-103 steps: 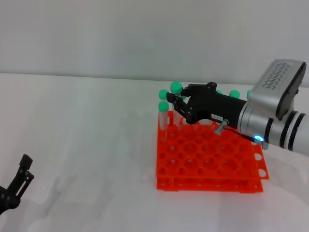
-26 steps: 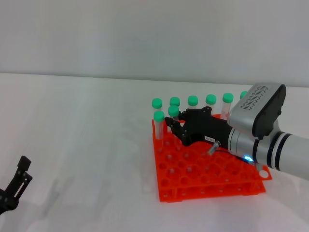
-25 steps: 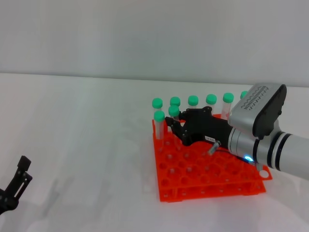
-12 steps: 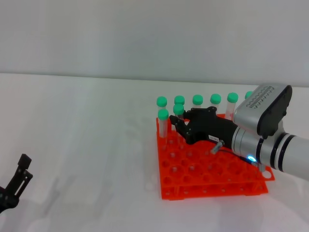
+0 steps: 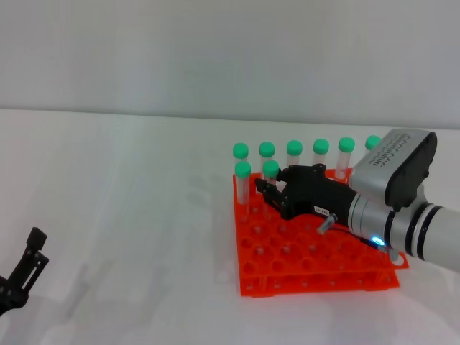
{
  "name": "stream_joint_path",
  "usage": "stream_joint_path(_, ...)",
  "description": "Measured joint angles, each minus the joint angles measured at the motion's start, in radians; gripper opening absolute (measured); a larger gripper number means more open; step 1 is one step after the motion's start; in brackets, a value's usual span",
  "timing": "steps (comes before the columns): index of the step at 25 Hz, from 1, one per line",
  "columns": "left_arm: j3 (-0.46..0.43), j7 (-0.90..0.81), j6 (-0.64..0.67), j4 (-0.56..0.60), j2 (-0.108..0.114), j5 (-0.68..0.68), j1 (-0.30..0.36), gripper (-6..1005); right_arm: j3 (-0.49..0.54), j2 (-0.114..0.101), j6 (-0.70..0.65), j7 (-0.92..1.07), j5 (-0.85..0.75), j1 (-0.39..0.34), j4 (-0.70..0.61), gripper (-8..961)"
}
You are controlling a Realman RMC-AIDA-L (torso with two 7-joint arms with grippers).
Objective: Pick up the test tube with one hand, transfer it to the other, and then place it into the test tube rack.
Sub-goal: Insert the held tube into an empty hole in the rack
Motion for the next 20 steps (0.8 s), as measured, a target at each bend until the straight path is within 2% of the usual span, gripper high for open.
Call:
stream_joint_path(4, 0.0, -0.005, 0.0, 0.002, 0.0, 0.0, 0.0, 880, 0.002, 0.0, 0.0, 0.0, 0.001, -0.003, -0.001, 315)
stream_joint_path(15, 0.0, -0.014, 0.0, 0.014, 0.001, -0.004, 0.0, 880, 0.005, -0.004, -0.015, 0.0, 0.003, -0.015, -0.011, 514)
stream_joint_path(20, -0.001, -0.014, 0.0, 0.014, 0.001, -0.004, 0.0, 880, 0.01, -0.008, -0.021, 0.0, 0.002, -0.035, -0.017, 645)
